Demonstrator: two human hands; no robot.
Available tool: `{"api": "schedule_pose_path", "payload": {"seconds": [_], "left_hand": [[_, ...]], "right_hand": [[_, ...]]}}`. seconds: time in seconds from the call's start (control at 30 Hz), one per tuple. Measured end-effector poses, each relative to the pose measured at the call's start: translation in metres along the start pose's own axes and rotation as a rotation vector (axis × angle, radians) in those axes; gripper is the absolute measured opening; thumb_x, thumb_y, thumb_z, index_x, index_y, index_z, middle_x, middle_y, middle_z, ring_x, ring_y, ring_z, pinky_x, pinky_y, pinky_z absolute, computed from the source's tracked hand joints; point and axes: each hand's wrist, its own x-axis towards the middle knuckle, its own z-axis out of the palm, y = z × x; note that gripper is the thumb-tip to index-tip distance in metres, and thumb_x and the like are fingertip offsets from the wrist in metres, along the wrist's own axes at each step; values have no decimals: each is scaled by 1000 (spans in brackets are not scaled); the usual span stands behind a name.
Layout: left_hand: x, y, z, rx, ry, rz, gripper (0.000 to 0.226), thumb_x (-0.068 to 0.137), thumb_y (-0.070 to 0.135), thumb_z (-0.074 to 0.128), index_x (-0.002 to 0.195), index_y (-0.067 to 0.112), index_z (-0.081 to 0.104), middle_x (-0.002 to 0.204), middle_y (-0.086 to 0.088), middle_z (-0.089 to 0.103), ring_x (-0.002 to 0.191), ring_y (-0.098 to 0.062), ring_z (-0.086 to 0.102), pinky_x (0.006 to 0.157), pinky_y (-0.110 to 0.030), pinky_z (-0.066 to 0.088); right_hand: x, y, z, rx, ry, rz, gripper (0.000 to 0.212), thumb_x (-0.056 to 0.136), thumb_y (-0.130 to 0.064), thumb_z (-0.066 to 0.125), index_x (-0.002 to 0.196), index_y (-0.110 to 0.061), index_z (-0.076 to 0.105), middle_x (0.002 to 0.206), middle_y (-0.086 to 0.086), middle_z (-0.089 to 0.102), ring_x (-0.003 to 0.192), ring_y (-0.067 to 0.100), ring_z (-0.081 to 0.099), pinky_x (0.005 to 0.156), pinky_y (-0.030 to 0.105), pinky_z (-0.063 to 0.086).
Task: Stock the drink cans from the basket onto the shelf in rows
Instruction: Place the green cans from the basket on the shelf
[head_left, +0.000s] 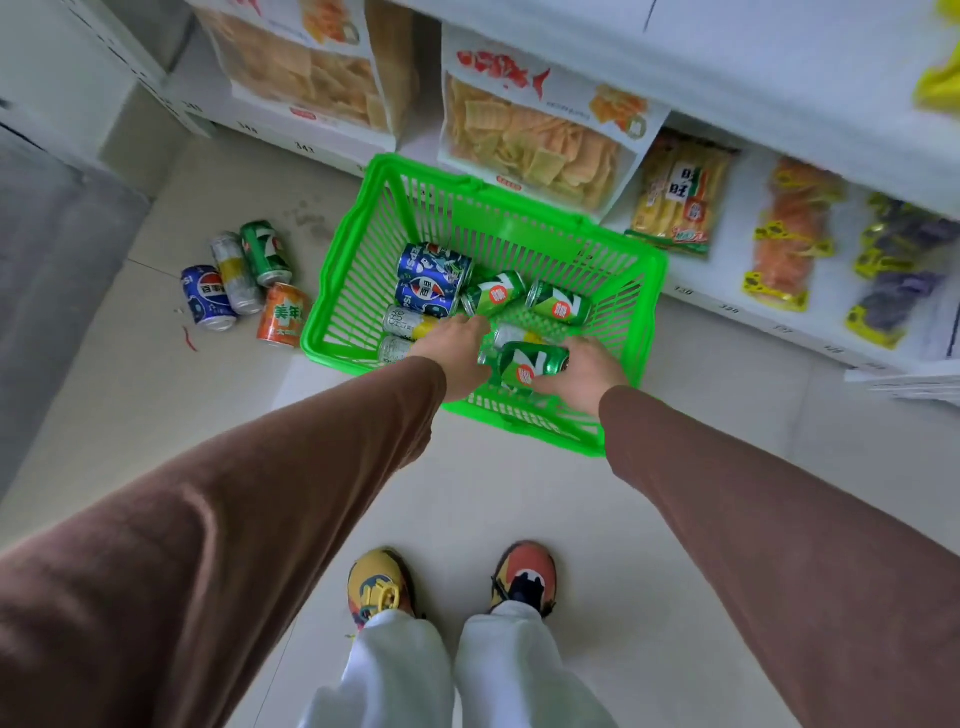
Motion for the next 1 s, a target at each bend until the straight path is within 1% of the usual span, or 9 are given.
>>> {"api": "schedule_pose_path", "payload": {"seconds": [0.1,0.23,0.43,0.57,0.73,0.8,0.83,0.93,1.0], "left_hand": [[-36,24,-44,-24,37,0,61,89,27,62,143,14,38,138,-12,44,127,-30,42,103,-42,39],[-98,72,-134,-42,109,31,62,88,26,65,143,12,39,139,-13,45,129,-31,41,106,-38,35],[-181,152,-275,-29,245,106,65,86,27,66,143,14,38,140,-12,43,130,-31,41,106,-39,37],[-224,201,-358,-2,352,180,62,88,29,64,142,17,38,139,-9,43,129,-28,41,106,-38,36],[-257,256,-444,26,506,224,66,89,31,64,145,14,34,144,-10,41,133,-30,39,107,-37,34],[-261,268,-471,-4,555,259,64,87,28,66,143,15,39,139,-9,44,129,-29,42,105,-37,36],[-261,273,-483,-26,574,272,62,86,27,67,140,16,41,136,-8,46,127,-29,44,104,-37,37],[-255,283,-511,-55,597,270,61,85,28,69,139,18,42,132,-6,49,123,-25,47,102,-36,40],[-246,287,-526,-57,600,260,63,85,29,70,140,18,41,133,-5,49,123,-24,47,102,-36,41]], "right_hand": [[-49,-29,-50,137,95,-46,78,78,-53,79,140,-14,50,132,8,57,117,27,57,89,34,46],[-135,-75,-151,304,240,-118,68,73,-52,83,121,-22,45,111,-1,59,96,22,59,72,30,39],[-247,-124,-301,362,387,-264,62,71,-46,85,118,-32,46,111,3,56,103,23,54,81,34,44],[-307,-149,-397,403,440,-349,57,75,-42,83,120,-42,48,115,2,50,102,19,54,83,27,38],[-346,-168,-490,433,549,-491,57,72,-41,86,118,-44,53,117,1,56,106,16,55,82,27,41],[-352,-175,-519,444,592,-522,59,73,-39,86,123,-40,54,119,2,58,108,14,52,79,17,39],[-353,-179,-532,442,613,-528,62,74,-38,85,126,-37,53,121,1,58,109,14,51,80,17,39],[-346,-195,-566,450,648,-523,66,73,-42,85,126,-34,47,123,-1,57,111,17,55,88,31,45],[-333,-208,-584,440,653,-514,60,72,-41,84,119,-37,47,121,-2,58,110,19,57,89,34,47]]}}
